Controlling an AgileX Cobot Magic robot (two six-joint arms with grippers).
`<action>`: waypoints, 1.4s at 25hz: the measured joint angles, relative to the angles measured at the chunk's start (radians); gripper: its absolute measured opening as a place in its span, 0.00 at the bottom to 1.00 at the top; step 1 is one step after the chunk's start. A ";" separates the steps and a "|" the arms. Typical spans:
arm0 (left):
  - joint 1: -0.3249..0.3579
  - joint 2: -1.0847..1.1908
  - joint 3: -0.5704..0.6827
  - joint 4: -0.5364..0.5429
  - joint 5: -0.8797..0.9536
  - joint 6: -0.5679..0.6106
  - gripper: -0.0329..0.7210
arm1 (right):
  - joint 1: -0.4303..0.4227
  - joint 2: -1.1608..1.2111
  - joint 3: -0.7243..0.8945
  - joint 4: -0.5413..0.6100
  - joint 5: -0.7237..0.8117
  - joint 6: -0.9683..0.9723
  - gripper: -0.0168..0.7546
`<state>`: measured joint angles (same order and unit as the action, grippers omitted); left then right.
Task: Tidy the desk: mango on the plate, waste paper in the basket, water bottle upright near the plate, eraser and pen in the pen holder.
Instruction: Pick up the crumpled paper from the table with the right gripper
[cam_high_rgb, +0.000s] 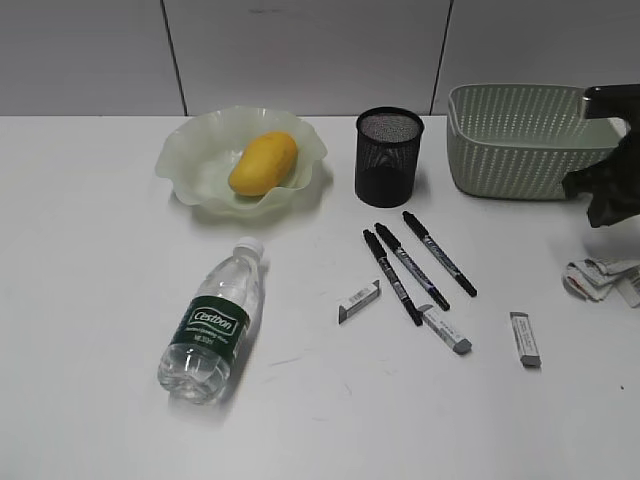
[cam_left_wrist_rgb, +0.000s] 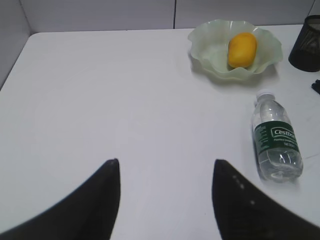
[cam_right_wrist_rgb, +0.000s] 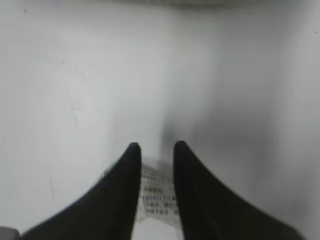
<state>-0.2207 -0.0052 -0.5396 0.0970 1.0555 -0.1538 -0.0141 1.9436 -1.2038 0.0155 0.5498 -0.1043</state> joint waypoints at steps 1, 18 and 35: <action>0.000 0.000 0.000 0.000 0.000 0.000 0.62 | 0.000 -0.012 0.000 0.000 0.024 -0.021 0.24; 0.001 0.000 0.000 0.000 0.000 0.000 0.59 | -0.002 -0.017 0.106 -0.113 0.054 -0.298 0.66; 0.001 0.000 0.000 0.000 0.000 0.000 0.58 | -0.002 -0.181 0.108 0.250 0.086 -0.383 0.09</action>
<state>-0.2201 -0.0052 -0.5396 0.0970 1.0555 -0.1538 -0.0164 1.7628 -1.0957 0.2652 0.6361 -0.4872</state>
